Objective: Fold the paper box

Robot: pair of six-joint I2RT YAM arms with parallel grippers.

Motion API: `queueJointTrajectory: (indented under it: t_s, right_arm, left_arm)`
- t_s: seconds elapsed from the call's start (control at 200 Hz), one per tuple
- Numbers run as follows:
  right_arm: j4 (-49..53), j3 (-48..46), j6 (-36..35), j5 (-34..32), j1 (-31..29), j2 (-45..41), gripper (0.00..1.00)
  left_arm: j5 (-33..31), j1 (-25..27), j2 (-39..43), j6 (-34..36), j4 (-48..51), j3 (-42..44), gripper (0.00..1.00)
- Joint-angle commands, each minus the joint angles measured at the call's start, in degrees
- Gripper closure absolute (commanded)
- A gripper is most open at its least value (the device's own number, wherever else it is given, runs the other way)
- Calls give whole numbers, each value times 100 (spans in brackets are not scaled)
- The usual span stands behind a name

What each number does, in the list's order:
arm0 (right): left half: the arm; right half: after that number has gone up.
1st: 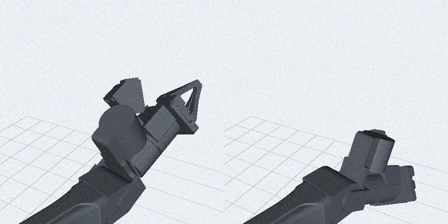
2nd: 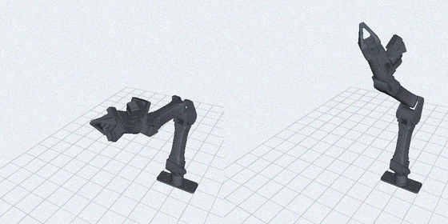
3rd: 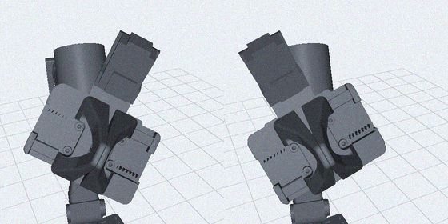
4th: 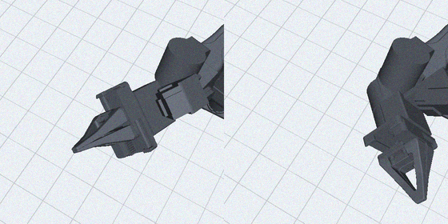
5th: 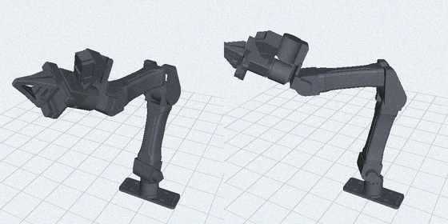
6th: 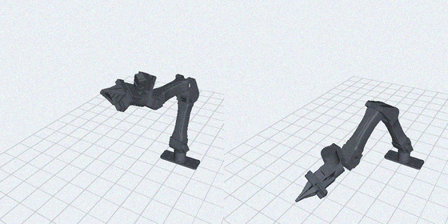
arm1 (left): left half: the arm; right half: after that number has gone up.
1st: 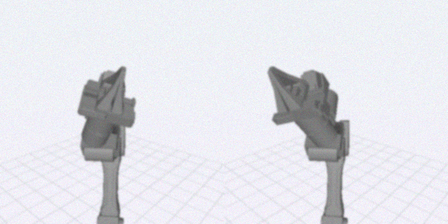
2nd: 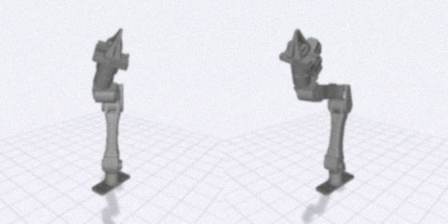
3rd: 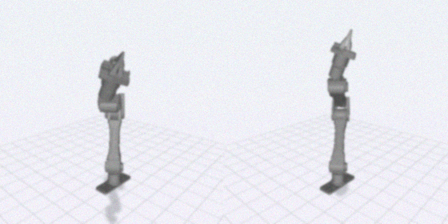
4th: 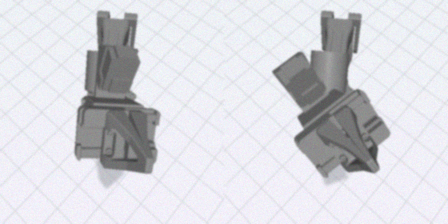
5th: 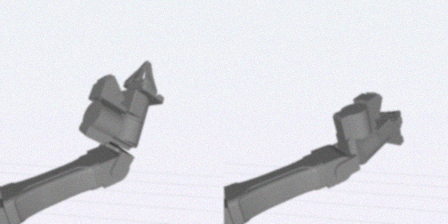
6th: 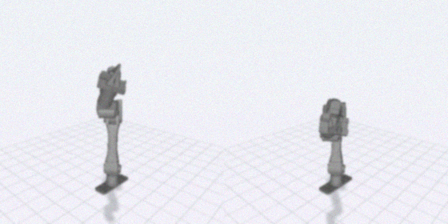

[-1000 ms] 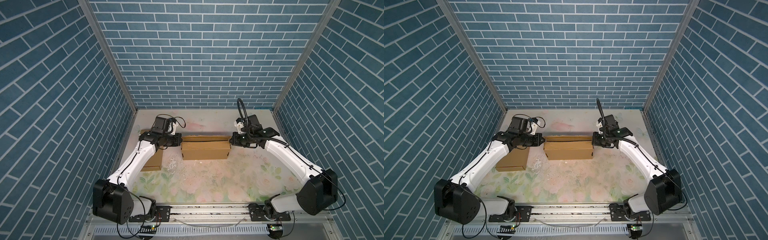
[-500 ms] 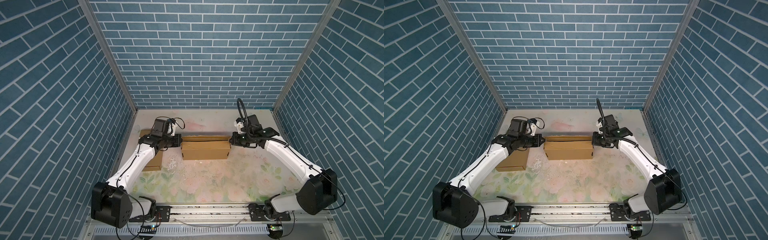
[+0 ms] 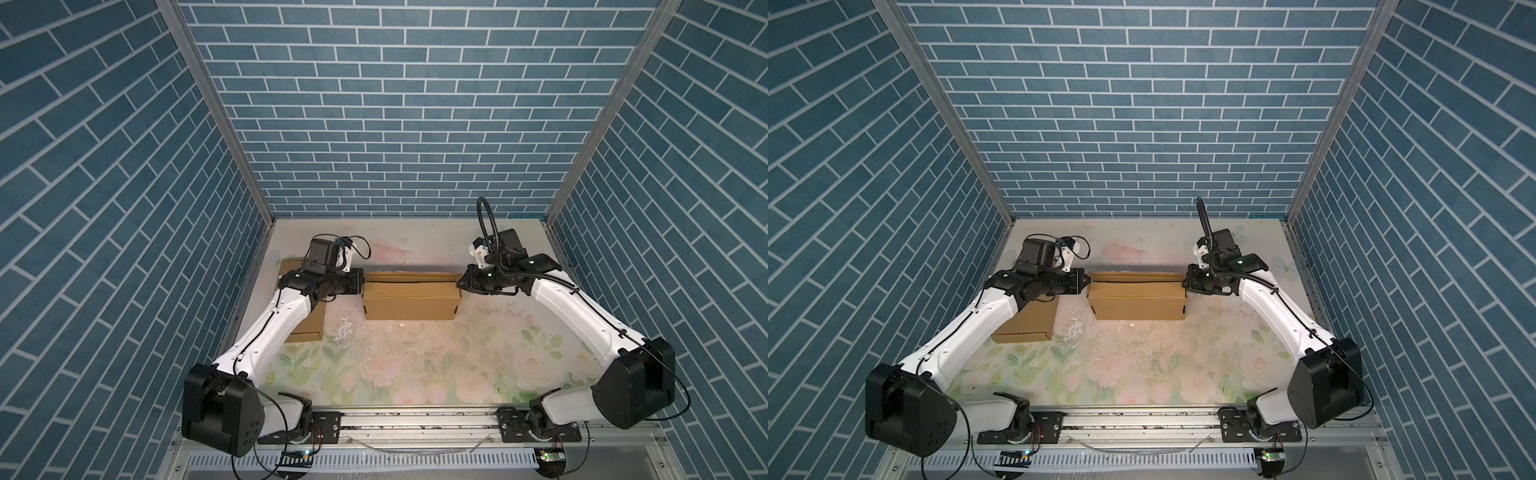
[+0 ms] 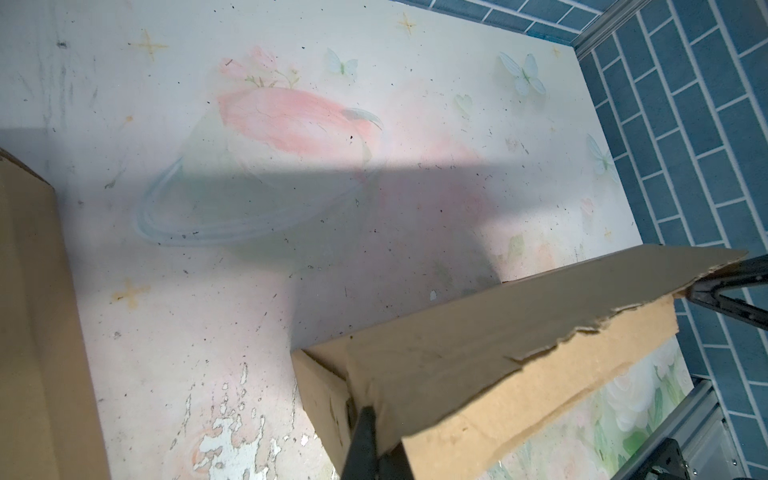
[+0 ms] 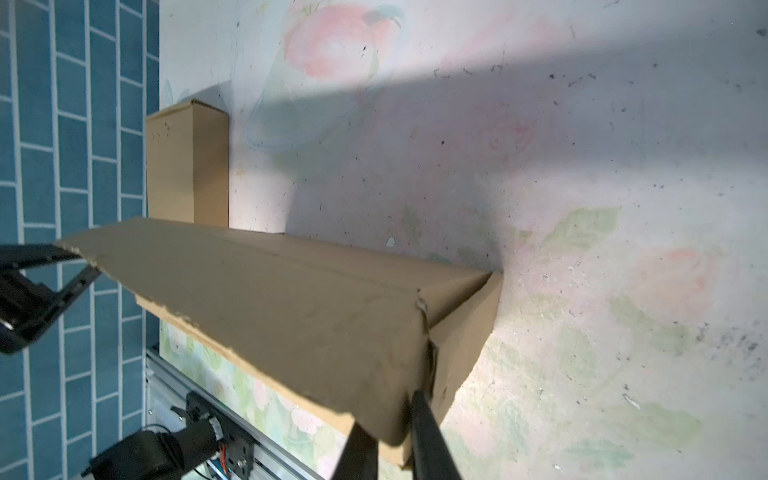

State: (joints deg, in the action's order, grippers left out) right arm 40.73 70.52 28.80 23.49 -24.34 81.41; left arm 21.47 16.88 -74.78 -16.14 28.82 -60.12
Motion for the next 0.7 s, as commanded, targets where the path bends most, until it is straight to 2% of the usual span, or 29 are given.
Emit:
queueJointTrajectory:
  t_s: [0.0,0.1,0.245,0.35,0.42,0.47,0.59,0.695]
  right_arm:
    - [365,317,-91,514,231,-157,68]
    - [918,688,-662,306,400,-195,55]
    - [1337,1218,-1873,-688,360,-350,40]
    - [1131,1184,-3245,-1690,-300,-524,29]
    - [916,1135,-4136,-2075,-707,-522,25]
    - [724,1102,-4678,-2309,-966,-483,18]
    - [472,1283,-5542,-2436,-1504,-161,2]
    - [467,1455,-6144,-2460,-1858,265,1]
  left_arm:
    - [-97,116,-221,38,818,279,100]
    - [-118,129,-229,62,831,281,100]
    - [-163,124,-216,93,849,281,100]
    - [-153,147,-222,84,813,307,100]
    - [-172,164,-255,67,796,316,100]
    - [-185,178,-281,66,784,312,100]
    - [-200,219,-310,67,764,310,100]
    - [-205,228,-307,66,758,321,100]
